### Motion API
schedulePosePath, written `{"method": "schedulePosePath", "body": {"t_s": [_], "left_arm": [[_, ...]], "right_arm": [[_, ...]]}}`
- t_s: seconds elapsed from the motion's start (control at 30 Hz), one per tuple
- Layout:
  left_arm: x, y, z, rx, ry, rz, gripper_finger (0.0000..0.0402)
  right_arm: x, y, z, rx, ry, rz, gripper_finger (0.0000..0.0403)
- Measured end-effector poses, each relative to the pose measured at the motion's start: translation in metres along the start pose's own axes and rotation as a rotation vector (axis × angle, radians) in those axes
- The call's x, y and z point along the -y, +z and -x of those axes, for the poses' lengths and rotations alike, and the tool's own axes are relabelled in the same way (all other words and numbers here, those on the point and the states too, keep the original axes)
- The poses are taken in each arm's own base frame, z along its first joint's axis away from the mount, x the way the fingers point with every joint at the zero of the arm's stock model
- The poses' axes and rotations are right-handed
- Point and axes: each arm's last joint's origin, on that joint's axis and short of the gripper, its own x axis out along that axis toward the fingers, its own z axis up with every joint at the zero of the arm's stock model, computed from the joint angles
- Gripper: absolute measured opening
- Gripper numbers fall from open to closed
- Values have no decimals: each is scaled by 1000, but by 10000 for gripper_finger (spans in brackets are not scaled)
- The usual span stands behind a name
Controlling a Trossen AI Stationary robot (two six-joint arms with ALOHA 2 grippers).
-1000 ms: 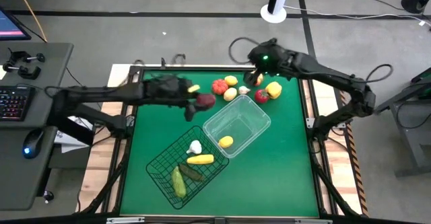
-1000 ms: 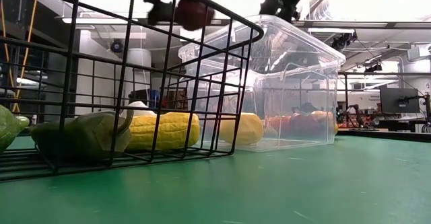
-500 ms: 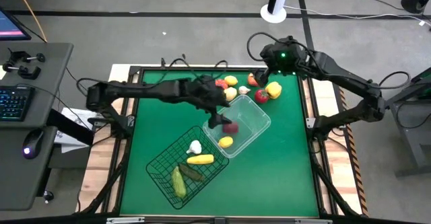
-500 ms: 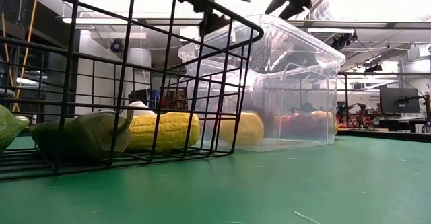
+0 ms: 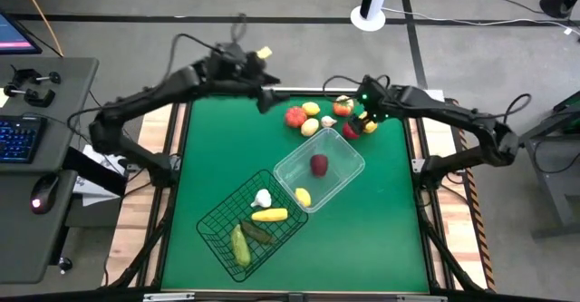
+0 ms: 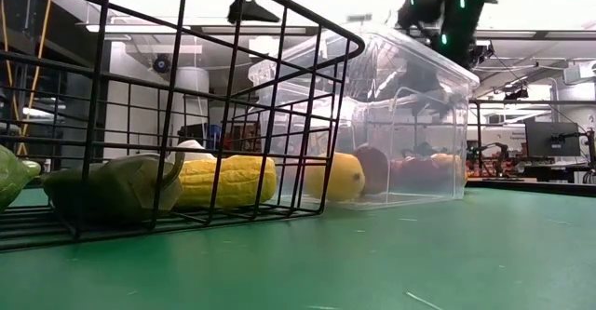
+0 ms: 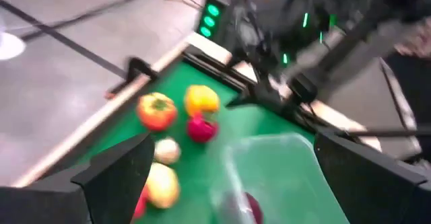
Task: Sort produce into baskets
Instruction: Put the yellow bell pepper into the wire basket
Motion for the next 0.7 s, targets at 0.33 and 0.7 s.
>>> {"method": "schedulePosePath", "body": {"t_s": [0.33, 0.7], "left_arm": [[-20, -3, 29, 30, 66, 29, 394], [-26, -16, 31, -109, 107, -1, 394]], "right_arm": [[51, -7, -46, 82, -112, -712, 381], [51, -38, -73, 33, -117, -1014, 381]]}}
